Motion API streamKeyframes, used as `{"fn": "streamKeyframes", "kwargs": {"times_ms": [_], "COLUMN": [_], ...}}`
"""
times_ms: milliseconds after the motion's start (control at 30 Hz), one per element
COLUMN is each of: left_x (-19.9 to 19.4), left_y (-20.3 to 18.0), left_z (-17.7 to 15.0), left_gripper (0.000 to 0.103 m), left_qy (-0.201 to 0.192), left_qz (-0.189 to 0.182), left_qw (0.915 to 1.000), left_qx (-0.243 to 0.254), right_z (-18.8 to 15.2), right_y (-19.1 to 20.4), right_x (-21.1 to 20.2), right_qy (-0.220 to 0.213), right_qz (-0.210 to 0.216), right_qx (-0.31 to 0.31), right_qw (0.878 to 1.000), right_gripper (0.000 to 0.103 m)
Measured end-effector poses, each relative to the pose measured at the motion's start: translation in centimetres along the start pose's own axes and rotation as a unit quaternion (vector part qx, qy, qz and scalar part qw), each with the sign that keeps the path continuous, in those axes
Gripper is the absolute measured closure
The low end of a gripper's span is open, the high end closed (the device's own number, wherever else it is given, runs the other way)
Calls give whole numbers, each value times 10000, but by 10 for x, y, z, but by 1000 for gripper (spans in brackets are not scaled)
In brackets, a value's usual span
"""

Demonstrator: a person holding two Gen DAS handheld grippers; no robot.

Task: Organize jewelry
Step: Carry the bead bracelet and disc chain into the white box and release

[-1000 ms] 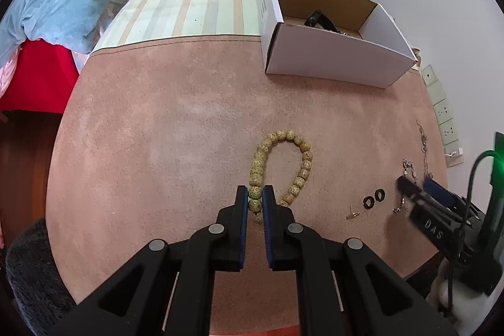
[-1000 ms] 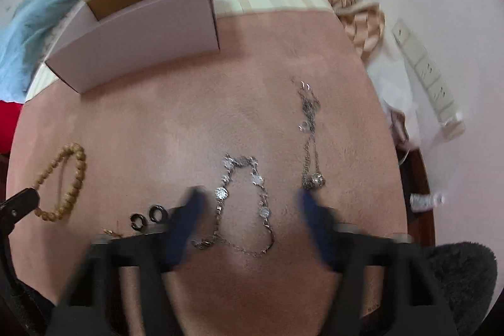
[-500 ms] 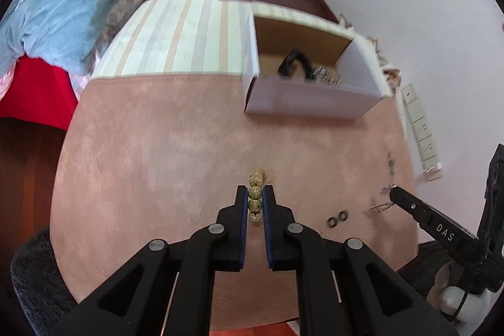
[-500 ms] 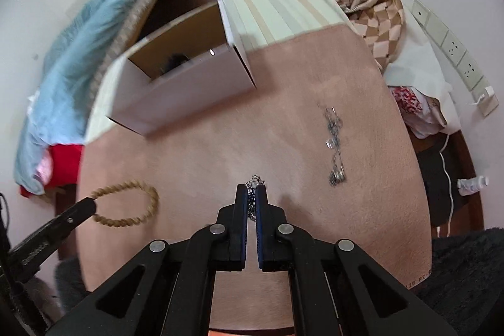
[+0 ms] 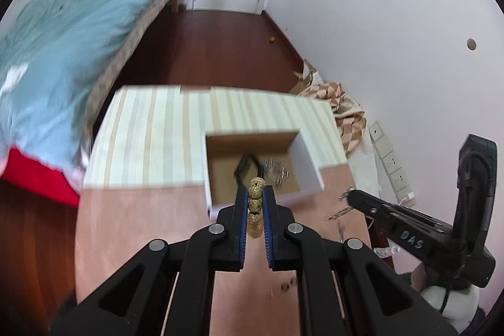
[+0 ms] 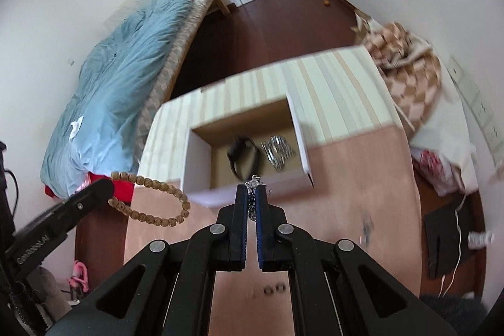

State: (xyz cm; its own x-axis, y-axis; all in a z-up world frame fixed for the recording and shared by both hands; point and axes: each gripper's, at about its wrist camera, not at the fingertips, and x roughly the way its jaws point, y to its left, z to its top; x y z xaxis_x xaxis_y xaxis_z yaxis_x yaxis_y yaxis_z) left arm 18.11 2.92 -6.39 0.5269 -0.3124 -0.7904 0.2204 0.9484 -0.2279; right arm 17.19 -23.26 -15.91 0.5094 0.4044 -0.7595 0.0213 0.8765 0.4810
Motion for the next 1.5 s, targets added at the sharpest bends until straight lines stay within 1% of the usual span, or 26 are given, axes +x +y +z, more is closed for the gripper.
{"fn": "streamKeyframes", "kwargs": {"times_ms": [67, 133, 200, 333, 500, 633, 700, 767, 833, 867, 900, 933, 967, 1000, 1033, 1067, 1133, 1167, 1200, 1233, 1300, 1333, 1367, 1500], "left_x": [6, 19, 35, 77, 121, 138, 140, 138, 137, 135, 133, 130, 127, 123, 121, 119, 115, 114, 112, 111, 110, 109, 109, 112], "left_y": [-3, -3, 1, 18, 34, 37, 38, 38, 36, 36, 37, 38, 39, 40, 41, 42, 46, 48, 51, 53, 57, 59, 60, 63], "left_z": [15, 31, 41, 50, 51, 52, 54, 58, 61, 63, 65, 67, 68, 68, 68, 67, 64, 62, 58, 55, 47, 42, 37, 18], "left_gripper": [97, 96, 97, 97, 96, 96, 94, 92, 87, 76, 52, 33, 30, 29, 29, 29, 27, 24, 13, 4, 2, 2, 2, 2], "left_qy": [-30, 26, 143, 561, 1012, 1224, 1265, 1199, 1148, 1115, 1073, 998, 919, 851, 840, 827, 789, 777, 776, 770, 744, 736, 735, 806], "left_qz": [39, 81, 100, 68, 55, 188, 346, 466, 624, 702, 789, 843, 885, 950, 1019, 1112, 1256, 1333, 1410, 1449, 1557, 1631, 1701, 1747], "left_qw": [9999, 9998, 9996, 9984, 9948, 9921, 9910, 9914, 9912, 9911, 9910, 9913, 9916, 9916, 9911, 9902, 9888, 9879, 9868, 9862, 9846, 9835, 9822, 9805], "left_qx": [123, 195, 209, 62, -102, -202, -260, -250, -193, -167, -161, -181, -195, -197, -188, -169, -166, -170, -193, -212, -265, -282, -293, -397], "right_z": [20, 36, 49, 73, 86, 92, 95, 96, 98, 98, 98, 98, 97, 97, 96, 97, 95, 94, 91, 88, 81, 77, 72, 50], "right_y": [5, 7, 7, 2, -2, -3, -2, -2, -1, 0, 0, 1, 1, 2, 1, 1, 1, 2, 3, 4, 5, 5, 5, 5], "right_x": [8, 20, 35, 71, 108, 125, 131, 134, 137, 137, 136, 134, 132, 130, 128, 126, 120, 117, 114, 112, 110, 109, 108, 111], "right_qy": [5, 71, 198, 512, 809, 950, 1023, 1075, 1174, 1174, 1160, 1115, 1082, 1059, 1039, 1021, 949, 912, 878, 860, 883, 889, 880, 962], "right_qz": [-1, -16, -34, -141, -382, -562, -657, -771, -905, -963, -1019, -1106, -1129, -1130, -1161, -1182, -1239, -1291, -1363, -1430, -1480, -1517, -1579, -1743], "right_qx": [-68, -98, -137, -154, -327, -487, -583, -663, -712, -732, -754, -794, -818, -818, -807, -807, -815, -846, -886, -922, -931, -948, -979, -1090], "right_qw": [10000, 9999, 9997, 9985, 9955, 9927, 9909, 9890, 9864, 9857, 9851, 9844, 9843, 9845, 9845, 9844, 9844, 9838, 9828, 9817, 9806, 9798, 9786, 9739], "right_gripper": [99, 99, 99, 99, 99, 98, 98, 98, 97, 97, 96, 96, 92, 88, 77, 59, 43, 43, 43, 41, 23, 9, 5, 5]}}
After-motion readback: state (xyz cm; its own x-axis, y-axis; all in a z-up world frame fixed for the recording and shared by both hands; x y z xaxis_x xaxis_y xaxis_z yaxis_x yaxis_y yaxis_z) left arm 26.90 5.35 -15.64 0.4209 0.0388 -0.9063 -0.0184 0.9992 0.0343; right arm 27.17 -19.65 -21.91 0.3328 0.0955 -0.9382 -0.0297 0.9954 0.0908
